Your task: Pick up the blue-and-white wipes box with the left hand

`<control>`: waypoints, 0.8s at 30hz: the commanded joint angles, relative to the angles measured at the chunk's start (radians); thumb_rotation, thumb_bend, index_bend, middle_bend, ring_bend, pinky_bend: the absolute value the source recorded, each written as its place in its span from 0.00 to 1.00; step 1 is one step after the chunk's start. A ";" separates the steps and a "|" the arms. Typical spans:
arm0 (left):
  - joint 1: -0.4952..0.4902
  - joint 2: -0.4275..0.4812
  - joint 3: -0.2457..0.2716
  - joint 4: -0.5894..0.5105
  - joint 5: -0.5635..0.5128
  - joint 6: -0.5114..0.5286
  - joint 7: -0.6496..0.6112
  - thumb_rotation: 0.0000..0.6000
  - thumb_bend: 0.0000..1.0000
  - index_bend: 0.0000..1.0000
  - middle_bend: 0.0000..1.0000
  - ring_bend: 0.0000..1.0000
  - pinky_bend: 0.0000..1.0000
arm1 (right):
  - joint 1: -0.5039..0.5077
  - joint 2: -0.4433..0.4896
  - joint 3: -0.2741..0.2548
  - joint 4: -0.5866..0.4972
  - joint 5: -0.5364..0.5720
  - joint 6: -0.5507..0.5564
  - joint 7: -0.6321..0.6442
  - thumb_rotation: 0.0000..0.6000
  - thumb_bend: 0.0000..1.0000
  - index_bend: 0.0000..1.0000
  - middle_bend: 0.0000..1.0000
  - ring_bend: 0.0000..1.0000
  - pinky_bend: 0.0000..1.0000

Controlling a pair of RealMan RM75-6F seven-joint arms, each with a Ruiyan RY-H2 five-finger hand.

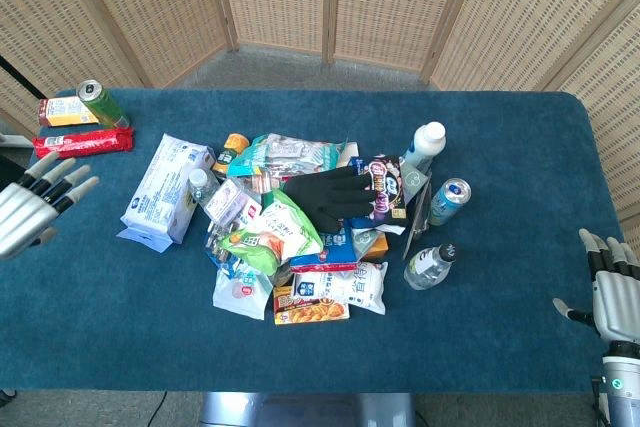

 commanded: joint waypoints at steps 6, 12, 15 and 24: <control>-0.175 -0.163 0.091 0.229 0.069 -0.127 -0.004 1.00 0.00 0.00 0.00 0.00 0.00 | 0.001 -0.001 0.001 0.004 0.002 -0.002 0.001 1.00 0.00 0.00 0.00 0.00 0.00; -0.218 -0.225 0.106 0.294 0.044 -0.161 -0.004 1.00 0.00 0.00 0.00 0.00 0.00 | -0.001 0.002 0.003 0.002 0.004 0.000 0.007 1.00 0.00 0.00 0.00 0.00 0.00; -0.236 -0.248 0.107 0.316 0.026 -0.171 -0.009 1.00 0.00 0.00 0.00 0.00 0.00 | -0.003 0.004 0.003 0.001 0.006 0.000 0.010 1.00 0.00 0.00 0.00 0.00 0.00; -0.306 -0.292 0.142 0.352 0.013 -0.225 0.015 1.00 0.00 0.00 0.00 0.00 0.01 | -0.002 0.007 0.006 0.002 0.015 -0.006 0.017 1.00 0.00 0.00 0.00 0.00 0.00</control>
